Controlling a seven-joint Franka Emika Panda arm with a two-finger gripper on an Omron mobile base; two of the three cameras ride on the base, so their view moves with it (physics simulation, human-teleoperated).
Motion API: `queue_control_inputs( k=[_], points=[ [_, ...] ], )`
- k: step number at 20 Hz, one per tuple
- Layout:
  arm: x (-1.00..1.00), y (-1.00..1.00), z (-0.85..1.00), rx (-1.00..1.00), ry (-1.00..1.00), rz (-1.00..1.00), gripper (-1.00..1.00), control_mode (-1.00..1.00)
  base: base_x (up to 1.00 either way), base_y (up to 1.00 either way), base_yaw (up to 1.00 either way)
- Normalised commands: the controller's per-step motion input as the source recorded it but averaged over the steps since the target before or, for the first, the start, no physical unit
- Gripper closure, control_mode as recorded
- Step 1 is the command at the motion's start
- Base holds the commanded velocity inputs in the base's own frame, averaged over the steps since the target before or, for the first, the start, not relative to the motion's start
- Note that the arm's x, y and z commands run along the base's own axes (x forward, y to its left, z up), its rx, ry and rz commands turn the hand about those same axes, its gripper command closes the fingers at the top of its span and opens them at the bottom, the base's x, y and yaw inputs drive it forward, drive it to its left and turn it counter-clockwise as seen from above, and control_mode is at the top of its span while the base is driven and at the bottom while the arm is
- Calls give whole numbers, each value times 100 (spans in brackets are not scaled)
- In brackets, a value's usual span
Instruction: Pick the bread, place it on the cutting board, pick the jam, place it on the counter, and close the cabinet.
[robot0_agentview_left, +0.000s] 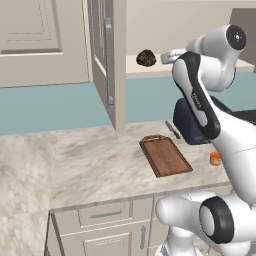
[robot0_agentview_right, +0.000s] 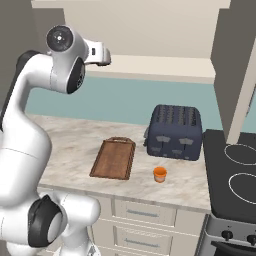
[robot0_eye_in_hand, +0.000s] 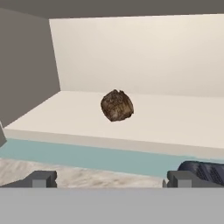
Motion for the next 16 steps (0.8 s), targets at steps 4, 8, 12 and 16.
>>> queue_control_inputs(
  k=[4,8,12,16],
  points=[
    [27,1,-6,0,0,0,-100,-100,0,0,0],
    [25,4,-14,0,0,0,-100,-100,0,0,0],
    [28,5,-14,0,0,0,-100,-100,0,0,0],
    [34,0,0,0,0,0,-100,-100,0,0,0]
  ],
)
